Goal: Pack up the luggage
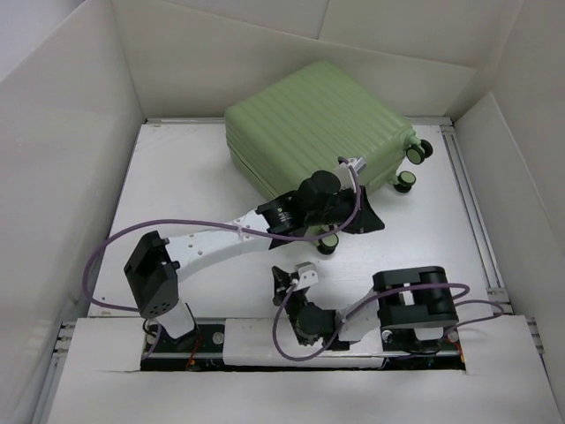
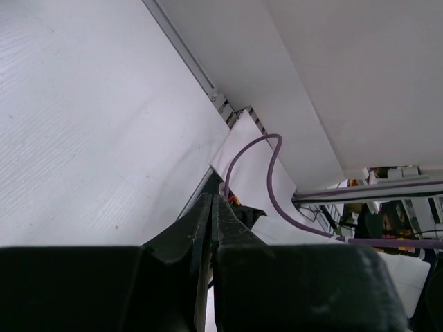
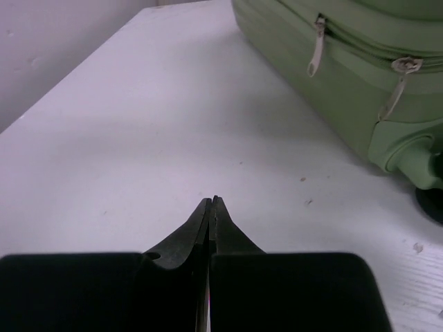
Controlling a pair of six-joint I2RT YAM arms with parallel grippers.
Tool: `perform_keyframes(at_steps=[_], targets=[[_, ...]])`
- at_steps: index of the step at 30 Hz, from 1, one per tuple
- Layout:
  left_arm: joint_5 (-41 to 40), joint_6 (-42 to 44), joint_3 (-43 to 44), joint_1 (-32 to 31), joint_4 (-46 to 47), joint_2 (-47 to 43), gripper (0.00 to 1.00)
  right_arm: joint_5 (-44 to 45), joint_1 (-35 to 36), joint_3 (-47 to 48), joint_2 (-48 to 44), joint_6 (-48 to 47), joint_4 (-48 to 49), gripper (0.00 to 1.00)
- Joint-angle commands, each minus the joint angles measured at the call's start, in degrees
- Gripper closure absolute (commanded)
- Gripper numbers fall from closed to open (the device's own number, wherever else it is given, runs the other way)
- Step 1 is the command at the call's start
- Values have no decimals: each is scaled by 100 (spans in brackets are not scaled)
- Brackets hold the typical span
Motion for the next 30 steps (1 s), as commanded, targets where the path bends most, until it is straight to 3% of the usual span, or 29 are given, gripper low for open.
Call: perform_keyframes(at_steps=[1,4,5,6,7,10,11,14,16,21,24,30], targets=[[-134,56,288,-171,16,-151,100,-82,-187,78,-181,-82,701,100],[-740,373,420,-172,-379,-484,100,75,-187,-388,-418,84,753,100],[-1342,478,420,-172,-502,-599,100,76,-187,-572,-498,546,684,100],[-1601,627,342,-172,-738,-714,93,-142,-257,-748,-577,785,605,96],[-1768,681,263,-172,-810,-819,76,-214,-257,-1002,-656,979,508,92],[-1927,743,-315,108,-811,-1408,53,-537,-485,-970,-999,1569,-491,62],[-2068,743,-440,240,-811,-1696,45,-592,-486,-865,-1139,1840,-1269,50],[-2980,848,-791,311,-1135,-2102,35,-513,-608,-470,-1219,1913,-2075,39],[-3368,848,-950,513,-1214,-2472,23,-697,-827,-415,-1272,1826,-2235,35],[-3063,849,-1416,1470,-1285,-2745,19,-479,-1179,31,-1272,1904,-2770,34],[-2474,550,-2046,2313,-768,-2920,19,-181,-1408,313,-1403,2061,-3165,34],[-1439,-101,-3042,3861,243,-3404,17,41,-1759,753,-1685,3493,-5063,30]])
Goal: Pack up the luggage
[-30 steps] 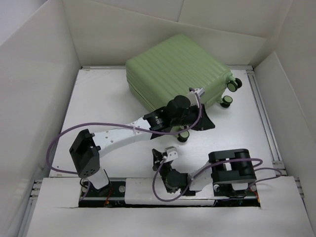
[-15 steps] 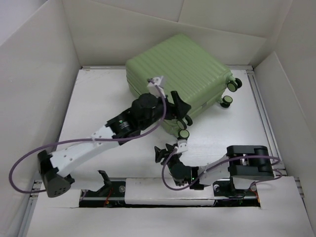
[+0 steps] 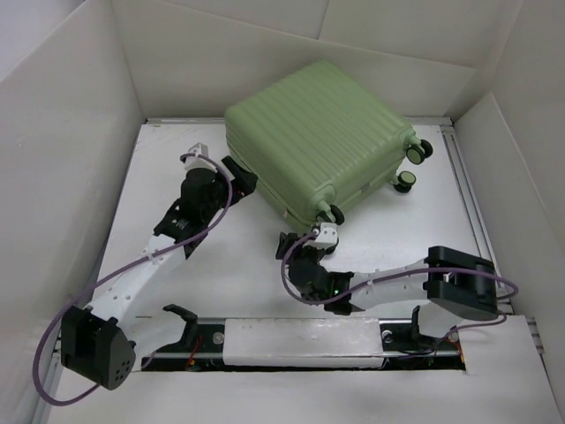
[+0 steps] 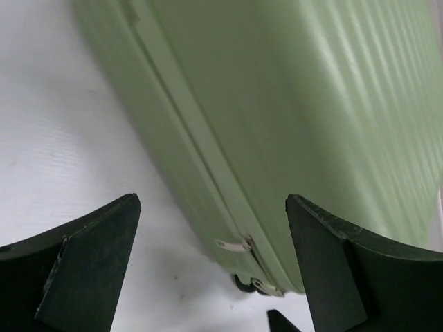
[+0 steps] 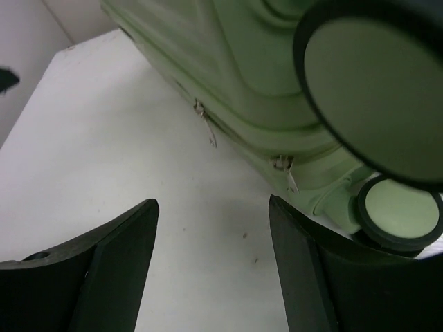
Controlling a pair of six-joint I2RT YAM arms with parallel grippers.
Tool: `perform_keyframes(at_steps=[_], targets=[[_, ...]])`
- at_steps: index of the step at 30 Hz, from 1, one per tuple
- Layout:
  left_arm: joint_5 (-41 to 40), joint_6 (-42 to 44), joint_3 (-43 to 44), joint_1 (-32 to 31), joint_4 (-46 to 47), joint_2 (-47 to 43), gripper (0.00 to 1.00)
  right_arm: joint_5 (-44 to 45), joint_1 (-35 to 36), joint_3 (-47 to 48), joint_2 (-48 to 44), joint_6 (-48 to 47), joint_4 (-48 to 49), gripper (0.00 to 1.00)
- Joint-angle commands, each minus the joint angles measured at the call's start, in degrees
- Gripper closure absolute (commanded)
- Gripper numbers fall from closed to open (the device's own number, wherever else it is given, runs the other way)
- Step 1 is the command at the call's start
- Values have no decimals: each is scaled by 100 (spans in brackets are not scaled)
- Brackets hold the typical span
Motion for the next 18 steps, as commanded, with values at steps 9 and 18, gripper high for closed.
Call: perform_keyframes(at_steps=[9,18], targets=[[1314,-203,-1407,-414,1350,-911,60,-232,-203,879,-537,1148,-2588,33],[-549,-467,-1725,-2333,1498,-692,67,-830,-289,431,-1137,2415,-3917,37]])
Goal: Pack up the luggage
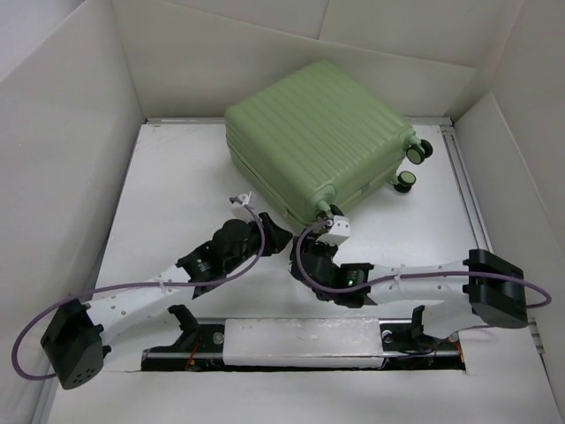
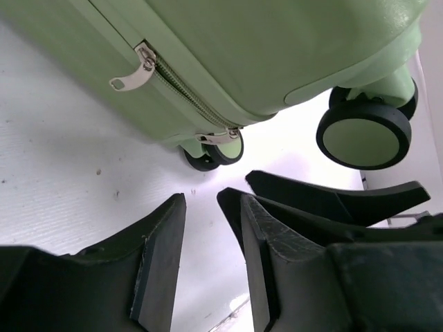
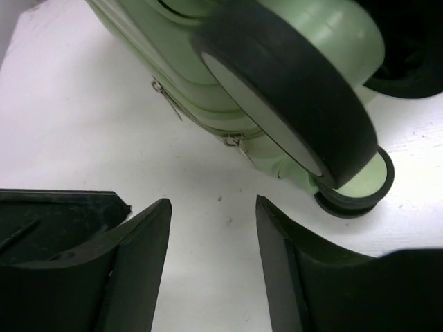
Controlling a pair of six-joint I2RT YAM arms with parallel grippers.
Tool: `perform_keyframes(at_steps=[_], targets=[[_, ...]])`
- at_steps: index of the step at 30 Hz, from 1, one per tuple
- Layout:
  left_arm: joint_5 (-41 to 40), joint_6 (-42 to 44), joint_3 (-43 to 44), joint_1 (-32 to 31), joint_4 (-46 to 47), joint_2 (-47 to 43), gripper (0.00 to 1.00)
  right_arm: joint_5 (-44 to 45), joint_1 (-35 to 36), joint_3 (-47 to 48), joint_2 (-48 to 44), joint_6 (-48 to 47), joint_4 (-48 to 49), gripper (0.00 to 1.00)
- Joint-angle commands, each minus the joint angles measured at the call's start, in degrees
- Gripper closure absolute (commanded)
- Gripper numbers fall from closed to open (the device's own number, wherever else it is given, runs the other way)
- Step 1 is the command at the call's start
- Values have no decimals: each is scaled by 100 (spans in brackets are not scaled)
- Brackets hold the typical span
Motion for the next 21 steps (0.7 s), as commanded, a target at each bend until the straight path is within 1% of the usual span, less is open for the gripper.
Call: perform_keyframes(at_steps=[1,2,4,5,6,7,8,9,11,14,15,16,17,18,19,20,21], targets=[[-477,-128,125,-82,398,17,66,-230,-98,-52,67,417,-389,44],[-476,-128,194,-82,398,17,66,-230,-159,-52,207,182,-389,52],[-476,-128,264,-82,346,17,66,-352,-265,96,374,-275,-153,53],[-476,-128,265,-82,346,-44,66,-353,-343,97,515,-521,170,48],[-476,-128,265,-82,346,-45,66,-414,-344,149,568,-1028,365,45],[-476,-180,178,-82,346,-45,66,-414,-396,150,569,-1251,558,43],[-546,-181,90,-82,346,-97,66,-414,-397,150,656,-1401,717,41],[-547,-181,89,-82,346,-150,66,-414,-544,237,735,-1490,779,41],[-600,-181,-86,-82,285,-237,66,-414,-616,238,736,-1648,884,41],[-661,-181,-296,-82,362,-466,66,-414,-687,150,736,-1798,1271,49],[-661,-181,-367,-82,450,-467,68,-484,-687,80,657,-1859,1324,53],[-565,-181,-446,-82,564,-519,72,-485,-687,79,500,-1912,1325,59],[-382,-33,-516,-82,826,-520,76,-537,-608,79,377,-1912,1272,59],[-275,38,-569,-82,959,-406,76,-485,-529,27,219,-1912,1220,54],[-161,126,-622,-82,1048,-196,76,-537,-450,27,-157,-1852,889,43],[14,205,-622,-82,1127,-73,76,-642,-397,27,-352,-1651,642,39],[16,354,-535,-204,1258,59,76,-852,-301,27,-537,-1544,387,36]])
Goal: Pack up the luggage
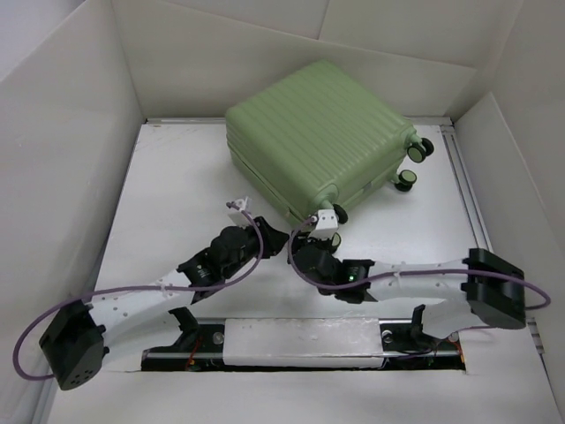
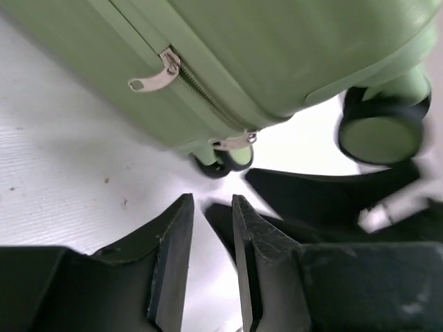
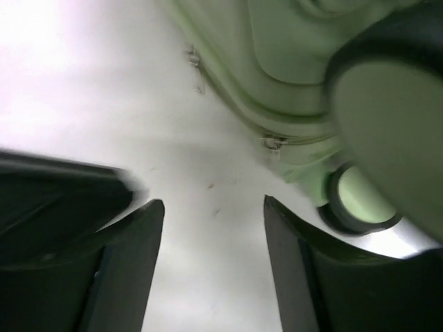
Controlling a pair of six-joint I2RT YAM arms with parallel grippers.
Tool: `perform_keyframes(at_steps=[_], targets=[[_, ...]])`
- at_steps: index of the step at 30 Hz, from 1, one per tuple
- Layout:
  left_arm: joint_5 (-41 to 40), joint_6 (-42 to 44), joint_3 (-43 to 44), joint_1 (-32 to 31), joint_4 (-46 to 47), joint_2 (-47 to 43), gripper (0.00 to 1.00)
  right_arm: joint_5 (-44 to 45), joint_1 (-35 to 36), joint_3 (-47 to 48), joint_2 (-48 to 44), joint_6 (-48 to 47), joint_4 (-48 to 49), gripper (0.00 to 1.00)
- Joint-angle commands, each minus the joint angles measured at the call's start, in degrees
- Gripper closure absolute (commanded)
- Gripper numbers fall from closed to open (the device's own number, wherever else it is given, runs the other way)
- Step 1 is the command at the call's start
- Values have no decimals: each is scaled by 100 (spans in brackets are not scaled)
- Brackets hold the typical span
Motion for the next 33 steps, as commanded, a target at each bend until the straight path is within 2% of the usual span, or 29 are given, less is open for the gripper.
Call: perform_keyframes(at_steps=[1,2,4,5,6,12,15,17,18,19,20,24,29,30,32,33], targets=[[285,425,-23,-370,693,521,75,-16,176,114,-951,111,-347,33],[136,426,90,-520,694,627,73,-113,177,114,-1257,242,-793,29],[-417,487,292,-784,755,864,73,-280,177,271,-1514,462,-1339,28],[-541,539,354,-933,755,1101,72,-281,177,377,-1724,559,-2038,28],[-681,540,407,-935,842,1216,72,-281,229,465,-1822,690,-2324,26],[-814,470,521,-996,1440,1883,67,-106,230,913,-2323,692,-3396,24],[-1235,680,881,-1163,1441,2218,63,-157,-33,1395,-2324,394,-3794,23],[-1288,829,1083,-1163,1441,2412,54,-394,-401,1607,-2324,-141,-3865,19],[-1341,830,1302,-1163,1380,2508,51,-778,-551,1782,-2254,-343,-3865,18],[-1403,891,1400,-1163,1379,2683,49,-973,-692,1854,-2175,-520,-3865,11],[-1455,892,1479,-1163,1327,2772,46,-1132,-815,1915,-2122,-791,-3865,8],[-1832,1023,1883,-1216,1099,3141,46,-1466,-1254,2030,-2043,-1153,-3945,5],[-2167,1023,2130,-1216,878,3353,49,-2793,-1791,1828,-2043,-1891,-3444,5],[-2168,1023,2130,-1216,878,3353,52,-2960,-1870,1828,-1990,-1971,-3312,5],[-2334,962,2182,-1216,809,3432,56,-3537,-2160,1758,-1990,-2243,-3162,6],[-2404,892,2183,-1216,808,3493,58,-3742,-2265,1688,-1920,-2314,-3022,11]])
